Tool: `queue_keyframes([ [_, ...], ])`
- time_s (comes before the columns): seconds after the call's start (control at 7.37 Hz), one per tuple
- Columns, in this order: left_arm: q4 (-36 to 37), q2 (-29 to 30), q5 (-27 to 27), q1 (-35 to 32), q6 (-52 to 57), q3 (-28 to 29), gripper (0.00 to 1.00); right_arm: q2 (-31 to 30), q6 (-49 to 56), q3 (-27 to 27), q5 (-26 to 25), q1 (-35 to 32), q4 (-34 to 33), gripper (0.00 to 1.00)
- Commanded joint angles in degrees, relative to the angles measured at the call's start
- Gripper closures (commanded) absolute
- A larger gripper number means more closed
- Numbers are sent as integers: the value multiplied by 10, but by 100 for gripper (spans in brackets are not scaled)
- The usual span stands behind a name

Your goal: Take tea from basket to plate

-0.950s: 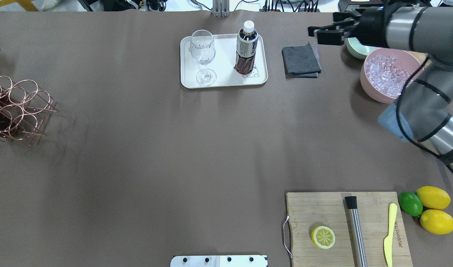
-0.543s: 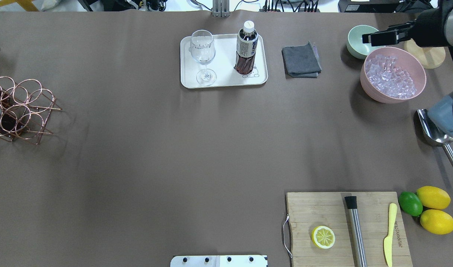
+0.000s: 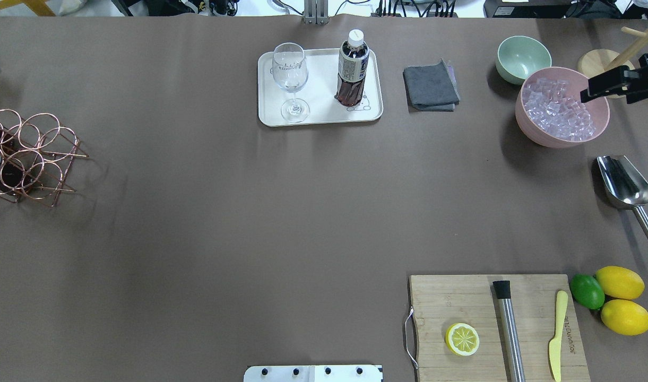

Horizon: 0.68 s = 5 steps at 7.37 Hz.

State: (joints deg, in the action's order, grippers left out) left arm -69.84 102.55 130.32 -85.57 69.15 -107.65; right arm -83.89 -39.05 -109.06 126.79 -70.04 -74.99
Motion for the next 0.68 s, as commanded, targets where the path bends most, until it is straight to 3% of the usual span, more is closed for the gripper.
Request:
queue_keyframes([
  [0.0,58,5,19,-54,-79,0,2,-96,38,-33,70,-27,-87,0],
  [0.27,97,15,19,-94,-313,3,2,-186,146,-48,100,-67,-86,0],
  [0.54,97,18,18,-118,-574,11,2,-212,306,-45,100,-124,-149,0],
])
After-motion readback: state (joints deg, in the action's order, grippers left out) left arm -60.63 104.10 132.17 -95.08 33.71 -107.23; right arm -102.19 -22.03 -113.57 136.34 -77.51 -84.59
